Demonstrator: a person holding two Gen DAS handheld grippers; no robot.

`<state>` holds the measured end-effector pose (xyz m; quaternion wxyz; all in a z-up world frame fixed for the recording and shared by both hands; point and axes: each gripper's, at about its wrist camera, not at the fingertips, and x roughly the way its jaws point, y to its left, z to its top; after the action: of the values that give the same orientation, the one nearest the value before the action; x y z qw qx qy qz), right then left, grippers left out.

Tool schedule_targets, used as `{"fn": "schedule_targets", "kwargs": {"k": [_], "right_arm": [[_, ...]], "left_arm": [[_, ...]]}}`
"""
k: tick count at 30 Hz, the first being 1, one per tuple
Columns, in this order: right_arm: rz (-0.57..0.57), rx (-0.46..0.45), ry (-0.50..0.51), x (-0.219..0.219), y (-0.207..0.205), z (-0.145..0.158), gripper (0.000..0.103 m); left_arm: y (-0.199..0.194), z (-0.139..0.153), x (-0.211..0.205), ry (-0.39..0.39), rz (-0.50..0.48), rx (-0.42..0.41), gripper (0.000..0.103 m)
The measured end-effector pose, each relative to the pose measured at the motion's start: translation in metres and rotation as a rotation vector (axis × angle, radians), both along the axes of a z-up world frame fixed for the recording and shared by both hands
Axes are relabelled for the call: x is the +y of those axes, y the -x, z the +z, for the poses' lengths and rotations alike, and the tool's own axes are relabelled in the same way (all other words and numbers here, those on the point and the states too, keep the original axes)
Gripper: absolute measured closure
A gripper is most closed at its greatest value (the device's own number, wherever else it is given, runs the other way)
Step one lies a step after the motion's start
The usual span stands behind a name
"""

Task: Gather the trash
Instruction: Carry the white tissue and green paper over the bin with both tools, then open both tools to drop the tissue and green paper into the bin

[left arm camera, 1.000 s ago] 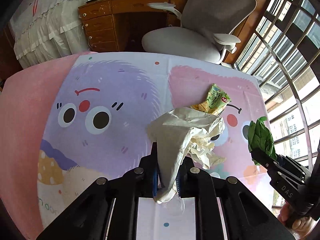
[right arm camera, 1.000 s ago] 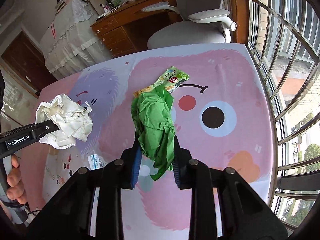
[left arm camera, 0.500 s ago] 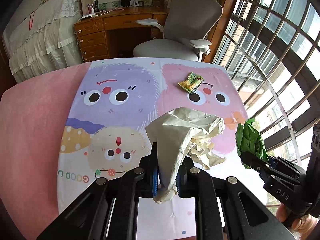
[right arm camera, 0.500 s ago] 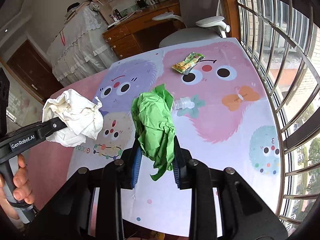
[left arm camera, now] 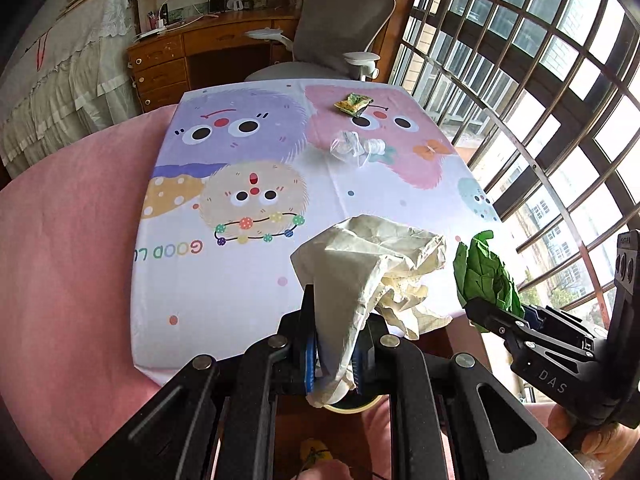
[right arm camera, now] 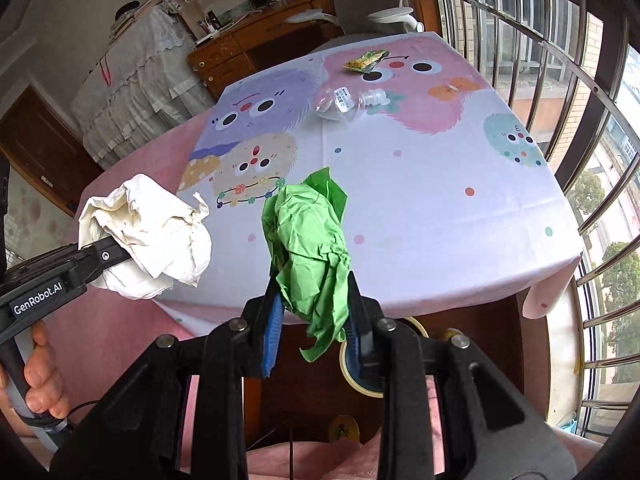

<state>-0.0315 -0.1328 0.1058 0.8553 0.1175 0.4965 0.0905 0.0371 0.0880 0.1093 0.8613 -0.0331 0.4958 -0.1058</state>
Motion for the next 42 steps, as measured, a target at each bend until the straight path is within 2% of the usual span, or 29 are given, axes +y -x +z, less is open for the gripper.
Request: {"fn": "schedule_targets", "kwargs": {"k": [4,9,17,20,25,31,35,37,38,39,40,41,42], "right_arm": [[-0.006,0.049,0.023,0.008,0.046,-0.013,0.079],[-0.017,0.112,0.046,0.000,0.075,-0.035,0.079],[-0.035,0.230,0.049,-0.035,0.080,-0.103,0.079],[-0.048,0.269,0.047,-0.049,0.077,-0.146,0.079],[-0.068,0.352,0.041,-0.068,0.073,-0.240,0.079],[-0.088,0.407,0.019,-0.080,0.064,-0.348,0.078],[-0.091,0.422,0.011,-0.084,0.059,-0.404,0.077],[-0.095,0.426,0.012,-0.086,0.054,-0.424,0.076],[-0.100,0.422,0.009,-0.088,0.053,-0.432,0.072],[-0.103,0.418,0.011,-0.089,0.052,-0.438,0.070],[-0.103,0.418,0.014,-0.089,0.051,-0.443,0.067],[-0.102,0.420,0.016,-0.089,0.052,-0.448,0.062],[-0.101,0.419,0.011,-0.089,0.052,-0.450,0.058]], "left_arm": [[0.030,-0.024,0.000,0.012,-0.029,0.063,0.090],[0.057,-0.054,-0.015,-0.007,-0.067,0.111,0.090],[0.080,-0.121,-0.057,-0.048,-0.104,0.204,0.090],[0.086,-0.160,-0.074,-0.058,-0.105,0.247,0.090],[0.084,-0.246,-0.101,-0.088,-0.095,0.308,0.090],[0.063,-0.357,-0.117,-0.093,-0.066,0.368,0.090],[0.049,-0.420,-0.120,-0.097,-0.070,0.390,0.089],[0.043,-0.444,-0.121,-0.110,-0.067,0.404,0.084],[0.041,-0.454,-0.117,-0.111,-0.061,0.407,0.078],[0.039,-0.463,-0.115,-0.111,-0.058,0.414,0.062],[0.038,-0.469,-0.113,-0.107,-0.056,0.419,0.051],[0.039,-0.475,-0.112,-0.104,-0.053,0.421,0.028],[0.039,-0.479,-0.108,-0.106,-0.050,0.420,0.016]]}}
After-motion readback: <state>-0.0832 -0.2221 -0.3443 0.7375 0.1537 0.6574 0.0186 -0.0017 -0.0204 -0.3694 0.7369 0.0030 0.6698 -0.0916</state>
